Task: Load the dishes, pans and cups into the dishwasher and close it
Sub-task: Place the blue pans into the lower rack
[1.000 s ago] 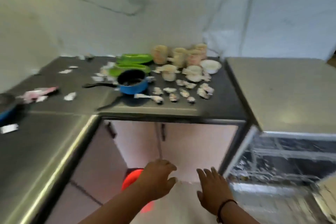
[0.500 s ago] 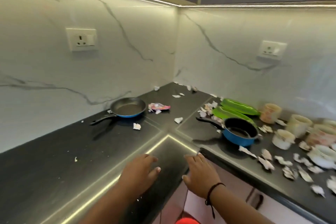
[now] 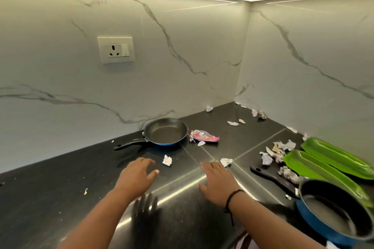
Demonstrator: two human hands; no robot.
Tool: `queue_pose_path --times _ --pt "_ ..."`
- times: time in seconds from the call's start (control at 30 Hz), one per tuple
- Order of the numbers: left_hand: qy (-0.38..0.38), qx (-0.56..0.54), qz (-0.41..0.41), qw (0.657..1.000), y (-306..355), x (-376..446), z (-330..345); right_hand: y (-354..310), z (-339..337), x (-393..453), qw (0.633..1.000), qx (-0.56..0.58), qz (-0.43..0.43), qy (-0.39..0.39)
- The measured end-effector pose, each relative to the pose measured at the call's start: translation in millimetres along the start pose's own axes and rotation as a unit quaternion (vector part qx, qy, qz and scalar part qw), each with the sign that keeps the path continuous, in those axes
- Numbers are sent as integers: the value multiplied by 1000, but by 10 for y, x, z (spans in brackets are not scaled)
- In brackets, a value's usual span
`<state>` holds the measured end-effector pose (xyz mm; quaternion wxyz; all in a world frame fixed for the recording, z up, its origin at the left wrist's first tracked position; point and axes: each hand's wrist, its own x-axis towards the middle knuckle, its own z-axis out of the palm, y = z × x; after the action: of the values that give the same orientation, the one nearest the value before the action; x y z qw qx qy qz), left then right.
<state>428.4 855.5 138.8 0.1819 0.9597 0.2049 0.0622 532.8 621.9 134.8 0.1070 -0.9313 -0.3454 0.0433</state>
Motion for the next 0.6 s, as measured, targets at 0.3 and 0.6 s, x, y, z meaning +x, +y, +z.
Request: queue_pose_path --times 0.3,0.6 --pt "22 51 -84 995 -405 469 -137 67 122 837 997 64 18 -36" --pt "41 190 -97 976 -801 1388 -7 -30 288 1988 819 502 272 -60"
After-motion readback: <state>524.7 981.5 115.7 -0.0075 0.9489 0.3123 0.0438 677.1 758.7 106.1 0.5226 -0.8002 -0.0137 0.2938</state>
